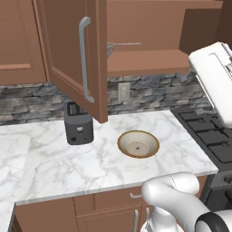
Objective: Open the cabinet and setup a tea strainer by placing it in the bowl upright.
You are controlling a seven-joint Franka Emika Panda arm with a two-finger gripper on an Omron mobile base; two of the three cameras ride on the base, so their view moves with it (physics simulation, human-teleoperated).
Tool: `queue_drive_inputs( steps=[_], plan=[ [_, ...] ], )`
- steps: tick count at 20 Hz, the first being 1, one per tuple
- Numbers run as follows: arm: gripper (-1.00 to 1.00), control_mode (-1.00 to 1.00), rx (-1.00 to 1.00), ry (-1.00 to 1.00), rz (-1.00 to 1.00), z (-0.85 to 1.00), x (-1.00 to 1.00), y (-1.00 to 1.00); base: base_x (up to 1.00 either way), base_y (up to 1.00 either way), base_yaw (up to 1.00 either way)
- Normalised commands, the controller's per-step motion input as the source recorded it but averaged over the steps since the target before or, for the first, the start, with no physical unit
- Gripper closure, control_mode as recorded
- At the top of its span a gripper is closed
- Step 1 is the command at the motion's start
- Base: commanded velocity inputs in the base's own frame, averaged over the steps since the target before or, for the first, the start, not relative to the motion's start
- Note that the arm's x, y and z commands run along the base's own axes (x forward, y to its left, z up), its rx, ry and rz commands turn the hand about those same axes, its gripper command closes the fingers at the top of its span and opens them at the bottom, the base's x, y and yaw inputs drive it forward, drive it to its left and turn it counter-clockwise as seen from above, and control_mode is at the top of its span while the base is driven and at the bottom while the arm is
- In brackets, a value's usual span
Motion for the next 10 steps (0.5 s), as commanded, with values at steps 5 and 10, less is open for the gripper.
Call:
queue_drive_inputs(
  steps=[5, 10],
  plan=[
    [-1.0, -1.0, 0.15, 0.0, 0.03, 0.0, 0.49, 0.08, 0.0, 0.0, 0.0],
    [-1.0, -1.0, 0.19, 0.18, 0.26, 0.0, 0.17, 0.32, 0.0, 0.0, 0.0]
  ],
)
